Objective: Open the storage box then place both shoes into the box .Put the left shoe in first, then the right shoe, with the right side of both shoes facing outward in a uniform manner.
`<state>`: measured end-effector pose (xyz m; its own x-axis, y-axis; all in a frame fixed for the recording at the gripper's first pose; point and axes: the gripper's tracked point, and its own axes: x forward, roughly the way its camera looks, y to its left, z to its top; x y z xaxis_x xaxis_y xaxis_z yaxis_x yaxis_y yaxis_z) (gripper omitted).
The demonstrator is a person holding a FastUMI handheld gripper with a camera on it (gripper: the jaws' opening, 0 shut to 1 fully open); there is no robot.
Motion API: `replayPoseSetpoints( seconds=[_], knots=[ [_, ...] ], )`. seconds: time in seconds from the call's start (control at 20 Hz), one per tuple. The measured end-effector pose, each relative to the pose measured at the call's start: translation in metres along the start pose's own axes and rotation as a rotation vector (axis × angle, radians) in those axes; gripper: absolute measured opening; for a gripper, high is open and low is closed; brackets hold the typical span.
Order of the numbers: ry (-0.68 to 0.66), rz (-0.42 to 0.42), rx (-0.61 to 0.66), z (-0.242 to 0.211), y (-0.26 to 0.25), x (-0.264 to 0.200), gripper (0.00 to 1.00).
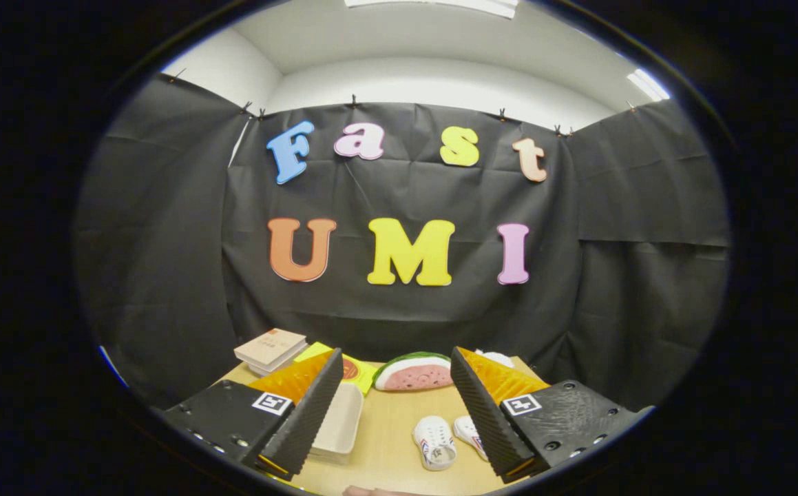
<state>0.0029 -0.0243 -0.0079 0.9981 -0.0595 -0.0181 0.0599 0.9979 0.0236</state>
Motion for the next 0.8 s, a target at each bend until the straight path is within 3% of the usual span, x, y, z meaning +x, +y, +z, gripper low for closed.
replayPoseSetpoints(
  seconds=[0.45, 0.8],
  knots=[
    [0.049, -0.03, 0.017, -0.02, -0.034, 0.006, 0.95],
    [0.134, 0.036, 0.058, -0.055, -0.052, 0.046, 0.95]
  ],
)
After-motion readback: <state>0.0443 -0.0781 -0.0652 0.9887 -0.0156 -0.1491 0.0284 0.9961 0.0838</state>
